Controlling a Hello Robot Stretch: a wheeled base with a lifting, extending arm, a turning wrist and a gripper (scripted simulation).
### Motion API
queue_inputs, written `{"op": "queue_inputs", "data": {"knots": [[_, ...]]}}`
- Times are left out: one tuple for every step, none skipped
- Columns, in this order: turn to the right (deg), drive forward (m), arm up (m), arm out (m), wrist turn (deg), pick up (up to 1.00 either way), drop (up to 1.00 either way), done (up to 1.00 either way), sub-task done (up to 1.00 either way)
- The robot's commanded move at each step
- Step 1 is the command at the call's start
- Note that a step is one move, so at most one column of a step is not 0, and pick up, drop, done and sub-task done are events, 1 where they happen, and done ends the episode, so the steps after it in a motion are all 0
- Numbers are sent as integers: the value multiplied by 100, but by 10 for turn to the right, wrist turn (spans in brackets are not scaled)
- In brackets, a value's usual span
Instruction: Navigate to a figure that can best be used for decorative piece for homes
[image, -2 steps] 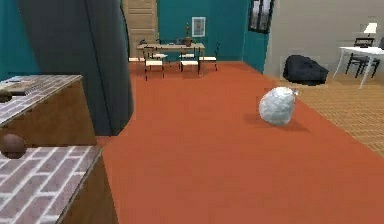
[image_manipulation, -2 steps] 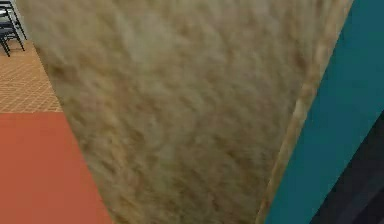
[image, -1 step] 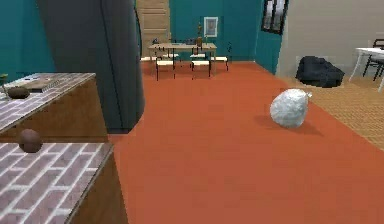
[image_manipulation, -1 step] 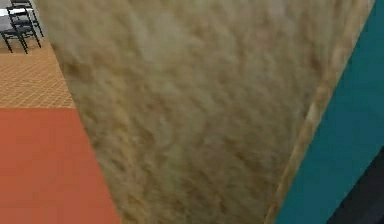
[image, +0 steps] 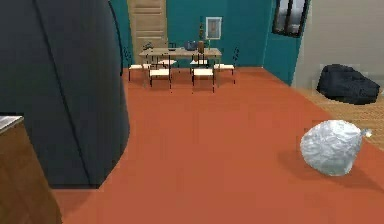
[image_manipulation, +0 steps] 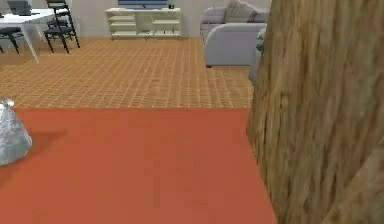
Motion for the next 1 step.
{"op": "queue_inputs", "data": {"knots": [[0, 100, 0, 0, 0, 0, 0, 0, 0]]}}
